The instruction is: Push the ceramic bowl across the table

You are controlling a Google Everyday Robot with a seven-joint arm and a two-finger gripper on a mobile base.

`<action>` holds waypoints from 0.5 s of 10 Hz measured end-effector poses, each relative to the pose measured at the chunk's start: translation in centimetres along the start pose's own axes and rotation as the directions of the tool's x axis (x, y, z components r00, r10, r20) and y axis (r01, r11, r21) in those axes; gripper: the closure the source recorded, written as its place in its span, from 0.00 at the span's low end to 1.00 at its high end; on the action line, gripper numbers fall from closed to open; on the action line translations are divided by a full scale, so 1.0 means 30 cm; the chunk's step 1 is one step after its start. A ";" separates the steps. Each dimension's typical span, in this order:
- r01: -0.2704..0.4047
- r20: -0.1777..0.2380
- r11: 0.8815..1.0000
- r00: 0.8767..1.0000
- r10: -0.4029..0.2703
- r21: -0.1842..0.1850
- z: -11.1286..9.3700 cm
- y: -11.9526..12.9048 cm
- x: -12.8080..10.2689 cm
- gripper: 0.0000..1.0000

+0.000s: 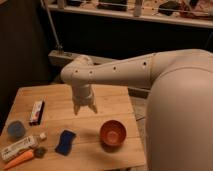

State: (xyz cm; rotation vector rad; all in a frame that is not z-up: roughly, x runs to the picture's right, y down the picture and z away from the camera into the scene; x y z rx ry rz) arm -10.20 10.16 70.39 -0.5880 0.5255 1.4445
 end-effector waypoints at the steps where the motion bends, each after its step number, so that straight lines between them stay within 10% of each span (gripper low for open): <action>1: 0.000 0.000 1.000 1.000 0.000 0.000 0.000 0.000 0.000 0.35; 5: 0.003 0.000 1.000 1.000 -0.003 0.001 0.002 0.000 0.002 0.35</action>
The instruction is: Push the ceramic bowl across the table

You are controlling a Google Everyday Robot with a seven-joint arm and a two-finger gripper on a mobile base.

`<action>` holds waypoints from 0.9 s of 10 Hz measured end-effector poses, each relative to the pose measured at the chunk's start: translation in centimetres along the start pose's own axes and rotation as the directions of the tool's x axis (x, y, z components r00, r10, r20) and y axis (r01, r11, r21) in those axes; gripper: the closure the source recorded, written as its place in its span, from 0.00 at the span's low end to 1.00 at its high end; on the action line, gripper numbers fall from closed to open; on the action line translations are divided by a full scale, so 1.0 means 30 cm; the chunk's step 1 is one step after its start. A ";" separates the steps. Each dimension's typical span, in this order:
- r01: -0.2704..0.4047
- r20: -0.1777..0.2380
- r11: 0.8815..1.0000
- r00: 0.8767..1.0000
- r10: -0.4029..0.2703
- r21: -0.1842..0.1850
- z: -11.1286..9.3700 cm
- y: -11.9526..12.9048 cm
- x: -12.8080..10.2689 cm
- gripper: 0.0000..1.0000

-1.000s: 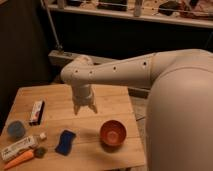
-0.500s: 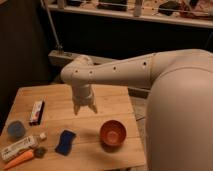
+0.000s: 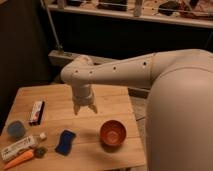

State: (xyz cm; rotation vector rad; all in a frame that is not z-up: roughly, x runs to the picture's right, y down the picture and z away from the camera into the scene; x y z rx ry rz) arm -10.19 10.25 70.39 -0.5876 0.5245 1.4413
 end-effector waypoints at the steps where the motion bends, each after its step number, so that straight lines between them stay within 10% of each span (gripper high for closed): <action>1: 0.015 0.014 1.000 1.000 -0.015 -0.005 0.002 0.007 -0.004 0.35; 5: 0.060 0.057 0.998 0.997 -0.058 -0.030 0.025 0.026 -0.006 0.35; 9: 0.073 0.008 0.996 0.997 -0.073 -0.057 0.105 0.017 0.045 0.40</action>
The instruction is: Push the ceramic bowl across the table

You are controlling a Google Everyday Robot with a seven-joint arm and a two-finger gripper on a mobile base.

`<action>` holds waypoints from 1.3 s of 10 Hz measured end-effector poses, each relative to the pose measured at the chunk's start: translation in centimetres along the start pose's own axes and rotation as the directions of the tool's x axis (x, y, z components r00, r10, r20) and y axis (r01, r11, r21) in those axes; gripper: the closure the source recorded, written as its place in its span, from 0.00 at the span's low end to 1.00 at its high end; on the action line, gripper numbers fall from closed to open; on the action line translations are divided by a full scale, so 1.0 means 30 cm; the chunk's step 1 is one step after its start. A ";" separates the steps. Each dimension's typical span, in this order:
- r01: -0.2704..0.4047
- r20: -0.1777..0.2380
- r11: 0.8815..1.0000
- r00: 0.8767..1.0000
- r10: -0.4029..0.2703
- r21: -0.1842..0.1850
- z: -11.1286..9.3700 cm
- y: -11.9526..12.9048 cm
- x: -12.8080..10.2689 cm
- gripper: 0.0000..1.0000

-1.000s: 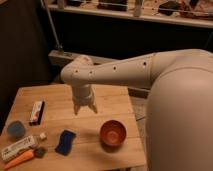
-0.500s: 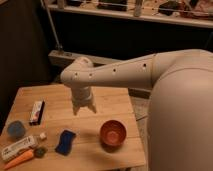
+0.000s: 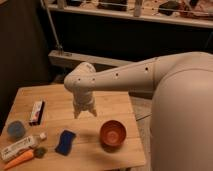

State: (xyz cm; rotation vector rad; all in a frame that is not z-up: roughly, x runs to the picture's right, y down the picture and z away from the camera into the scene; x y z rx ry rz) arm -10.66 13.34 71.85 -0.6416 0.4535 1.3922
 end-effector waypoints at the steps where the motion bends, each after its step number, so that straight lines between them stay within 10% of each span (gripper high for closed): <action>1: 0.010 -0.031 1.000 0.999 -0.011 -0.011 0.027 0.003 0.026 0.50; 6: -0.038 -0.167 0.998 0.985 0.029 -0.048 0.159 -0.040 0.134 0.98; 11: -0.126 -0.216 0.992 0.969 0.117 -0.028 0.263 -0.111 0.202 1.00; 13: -0.152 -0.221 0.988 0.963 0.156 0.035 0.303 -0.190 0.236 1.00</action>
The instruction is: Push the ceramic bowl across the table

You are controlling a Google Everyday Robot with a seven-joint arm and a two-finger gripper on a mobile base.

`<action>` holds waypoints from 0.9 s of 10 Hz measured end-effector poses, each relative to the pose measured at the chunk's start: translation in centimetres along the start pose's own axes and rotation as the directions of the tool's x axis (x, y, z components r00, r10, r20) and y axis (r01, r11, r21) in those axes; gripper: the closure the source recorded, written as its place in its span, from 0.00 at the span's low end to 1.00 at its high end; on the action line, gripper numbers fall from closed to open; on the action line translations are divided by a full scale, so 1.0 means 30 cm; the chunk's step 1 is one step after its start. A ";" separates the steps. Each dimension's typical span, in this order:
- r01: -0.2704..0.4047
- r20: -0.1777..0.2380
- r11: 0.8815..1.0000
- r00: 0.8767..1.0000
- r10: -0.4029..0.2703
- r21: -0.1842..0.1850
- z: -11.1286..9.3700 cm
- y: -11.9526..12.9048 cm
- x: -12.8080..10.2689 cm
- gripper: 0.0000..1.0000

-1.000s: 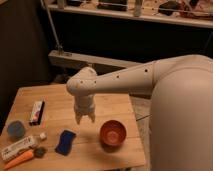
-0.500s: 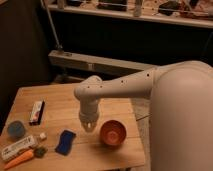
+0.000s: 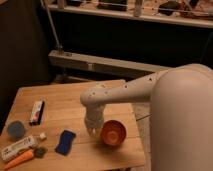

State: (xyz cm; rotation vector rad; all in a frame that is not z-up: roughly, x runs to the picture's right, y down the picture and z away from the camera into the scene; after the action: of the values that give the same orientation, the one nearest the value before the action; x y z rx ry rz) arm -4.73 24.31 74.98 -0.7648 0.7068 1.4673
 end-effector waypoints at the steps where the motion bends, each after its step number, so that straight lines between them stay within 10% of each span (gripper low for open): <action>1: -0.032 0.001 0.998 1.000 0.032 0.048 0.013 -0.071 0.005 1.00; 5: -0.134 0.060 0.975 0.990 0.125 0.175 -0.033 -0.255 -0.003 1.00; 9: -0.092 0.093 0.989 0.992 0.081 0.114 -0.088 -0.137 -0.034 1.00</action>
State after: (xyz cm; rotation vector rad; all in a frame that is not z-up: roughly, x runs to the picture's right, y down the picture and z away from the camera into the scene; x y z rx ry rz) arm -0.51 21.73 74.33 -0.5807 0.7604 1.5139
